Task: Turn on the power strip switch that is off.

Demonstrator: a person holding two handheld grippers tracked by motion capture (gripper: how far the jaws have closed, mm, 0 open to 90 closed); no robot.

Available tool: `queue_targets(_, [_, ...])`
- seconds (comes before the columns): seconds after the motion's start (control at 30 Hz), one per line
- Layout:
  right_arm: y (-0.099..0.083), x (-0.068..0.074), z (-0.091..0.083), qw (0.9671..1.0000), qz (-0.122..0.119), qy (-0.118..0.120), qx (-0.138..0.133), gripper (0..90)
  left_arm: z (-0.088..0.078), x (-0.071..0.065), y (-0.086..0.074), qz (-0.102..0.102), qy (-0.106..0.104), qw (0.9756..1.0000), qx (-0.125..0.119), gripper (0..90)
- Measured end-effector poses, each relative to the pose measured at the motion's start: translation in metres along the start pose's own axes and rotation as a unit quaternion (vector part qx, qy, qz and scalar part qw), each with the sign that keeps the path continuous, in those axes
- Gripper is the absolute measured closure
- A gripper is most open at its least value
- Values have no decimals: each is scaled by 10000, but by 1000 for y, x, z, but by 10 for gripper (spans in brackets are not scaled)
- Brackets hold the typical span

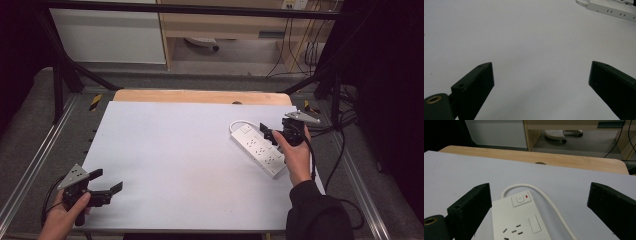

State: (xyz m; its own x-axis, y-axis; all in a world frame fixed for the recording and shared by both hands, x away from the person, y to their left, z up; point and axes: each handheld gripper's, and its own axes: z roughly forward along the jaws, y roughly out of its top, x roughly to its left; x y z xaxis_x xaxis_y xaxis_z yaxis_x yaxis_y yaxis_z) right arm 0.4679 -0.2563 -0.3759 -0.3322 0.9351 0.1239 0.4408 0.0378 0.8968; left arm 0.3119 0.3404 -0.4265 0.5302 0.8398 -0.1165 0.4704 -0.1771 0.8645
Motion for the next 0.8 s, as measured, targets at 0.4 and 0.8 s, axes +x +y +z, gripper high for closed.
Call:
queue_targets(0.4, [-3,0,20,9999,100,76,83,207,0,-1,0,26,-17,10000,31,63])
queue_targets(0.8, [-12,0,35,9997,71,60,207,578,1,-1,0,40,-25,10000,47,63])
